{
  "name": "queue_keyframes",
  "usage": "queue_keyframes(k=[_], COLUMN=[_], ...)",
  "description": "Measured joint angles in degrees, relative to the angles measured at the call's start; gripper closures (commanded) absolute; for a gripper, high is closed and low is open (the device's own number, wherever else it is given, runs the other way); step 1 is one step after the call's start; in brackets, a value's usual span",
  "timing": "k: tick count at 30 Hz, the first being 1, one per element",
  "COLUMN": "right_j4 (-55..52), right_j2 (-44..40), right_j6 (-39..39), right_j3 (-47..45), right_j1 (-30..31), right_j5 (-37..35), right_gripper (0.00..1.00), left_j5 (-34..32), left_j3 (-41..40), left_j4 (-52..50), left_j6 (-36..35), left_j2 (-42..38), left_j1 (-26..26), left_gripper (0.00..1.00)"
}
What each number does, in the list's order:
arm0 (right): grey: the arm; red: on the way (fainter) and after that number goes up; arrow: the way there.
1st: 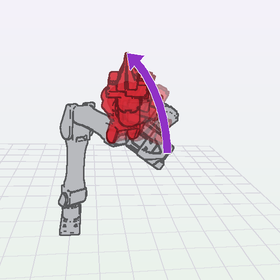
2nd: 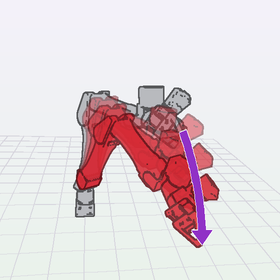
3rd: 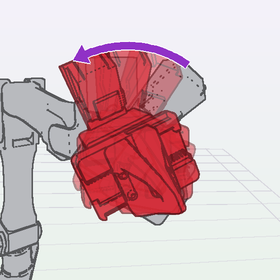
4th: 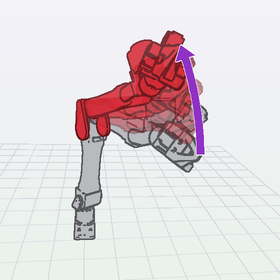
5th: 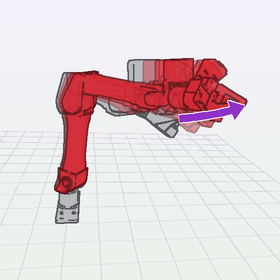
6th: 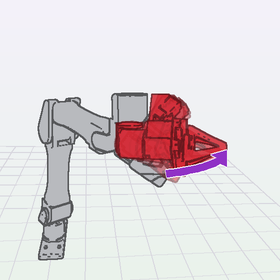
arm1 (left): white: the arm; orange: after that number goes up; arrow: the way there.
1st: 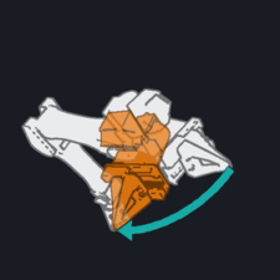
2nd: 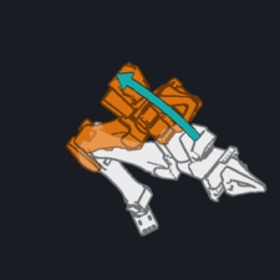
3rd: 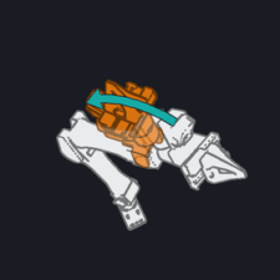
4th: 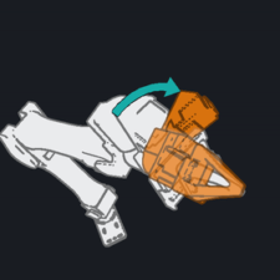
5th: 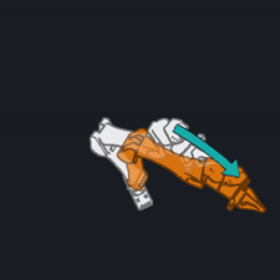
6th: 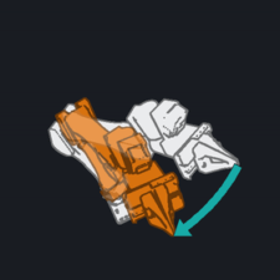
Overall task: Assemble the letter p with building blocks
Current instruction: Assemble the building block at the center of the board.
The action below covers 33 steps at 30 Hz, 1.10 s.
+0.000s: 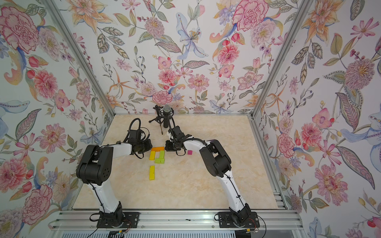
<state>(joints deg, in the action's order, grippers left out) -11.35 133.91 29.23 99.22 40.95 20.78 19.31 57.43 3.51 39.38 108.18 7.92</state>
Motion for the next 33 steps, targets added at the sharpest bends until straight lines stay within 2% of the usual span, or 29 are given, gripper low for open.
queue_keyframes(k=[13,26,33], right_j4=[0.1,2.7,3.1], right_j2=[0.7,-2.9,-3.1], right_j6=[0.8,1.1,1.1], right_j3=[-0.1,-6.3,-6.8], right_j1=[0.2,0.2,0.2], right_j5=[-0.2,-0.4,-0.1], right_gripper=[0.87,0.87,0.88], left_j5=[0.0,0.6,1.2], left_j3=[0.0,0.0,0.0], left_j4=[-0.9,-0.9,-1.0], left_j6=[-1.1,-1.5,-1.6], left_j2=[0.0,0.0,0.0], left_j1=[-1.3,-1.8,-1.8], left_gripper=[1.0,1.0,1.0])
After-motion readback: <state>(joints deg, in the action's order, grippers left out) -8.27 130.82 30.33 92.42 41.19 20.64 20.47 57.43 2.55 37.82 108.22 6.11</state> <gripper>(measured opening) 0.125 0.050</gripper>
